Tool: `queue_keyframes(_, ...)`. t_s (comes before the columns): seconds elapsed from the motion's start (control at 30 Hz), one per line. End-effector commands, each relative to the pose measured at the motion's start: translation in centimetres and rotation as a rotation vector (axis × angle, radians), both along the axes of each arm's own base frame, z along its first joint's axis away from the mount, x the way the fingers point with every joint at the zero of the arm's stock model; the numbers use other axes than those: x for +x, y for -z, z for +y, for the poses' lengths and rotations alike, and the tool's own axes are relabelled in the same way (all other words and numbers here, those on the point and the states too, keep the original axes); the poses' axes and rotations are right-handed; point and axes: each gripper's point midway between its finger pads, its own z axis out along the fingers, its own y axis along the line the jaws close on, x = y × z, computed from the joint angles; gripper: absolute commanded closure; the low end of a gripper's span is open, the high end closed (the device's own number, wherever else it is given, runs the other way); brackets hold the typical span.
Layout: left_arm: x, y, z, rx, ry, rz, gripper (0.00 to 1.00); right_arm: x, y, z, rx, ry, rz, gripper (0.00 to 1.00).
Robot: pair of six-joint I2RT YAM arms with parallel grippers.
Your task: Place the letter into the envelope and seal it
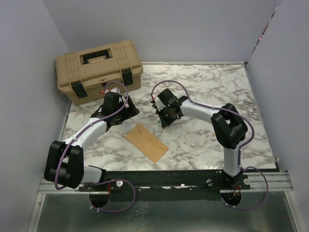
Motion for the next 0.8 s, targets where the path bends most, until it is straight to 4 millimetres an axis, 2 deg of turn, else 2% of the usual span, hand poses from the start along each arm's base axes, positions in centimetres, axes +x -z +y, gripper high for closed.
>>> queue_keyframes(0.0, 0.5, -4.3, -1.9, -0.105, 0.079, -0.106, 0.04, 0.0, -6.1, 2.5, 0.22, 0.087, -0.048, 1.0)
queue_keyframes(0.1, 0.7, -8.5, -4.1, -0.225, 0.177, -0.221, 0.01, 0.3, -12.6, 4.8, 0.45, 0.108, -0.123, 1.0)
queue_keyframes(0.17, 0.4, -12.4, -6.2, -0.34, 0.285, -0.336, 0.01, 0.3, -17.1, 5.9, 0.6, 0.135, -0.167, 1.0)
queue_keyframes(0.27, 0.0, -16.4, -8.1, -0.487, 0.381, -0.425, 0.01, -0.4, -23.7, 6.4, 0.806, 0.187, -0.197, 1.0)
queue_keyframes(0.33, -0.2, -19.1, -8.7, -0.554, 0.413, -0.483, 0.01, -1.1, -26.7, 6.7, 0.905, 0.182, -0.196, 1.0)
queue_keyframes(0.4, -0.6, -21.4, -8.9, -0.602, 0.44, -0.537, 0.01, -1.8, -28.6, 6.9, 0.972, 0.191, -0.17, 1.0)
queue_keyframes(0.57, -2.1, -25.9, -8.7, -0.667, 0.469, -0.662, 0.05, -2.5, -31.4, 6.9, 1.056, 0.196, -0.15, 1.0)
queue_keyframes(0.67, -2.3, -26.8, -7.6, -0.662, 0.397, -0.713, 0.1, -2.5, -32.4, 6.2, 1.094, 0.247, -0.166, 1.0)
queue_keyframes(0.77, -2.4, -26.6, -6.7, -0.647, 0.334, -0.733, 0.12, -2.5, -33.0, 5.7, 1.128, 0.282, -0.179, 1.0)
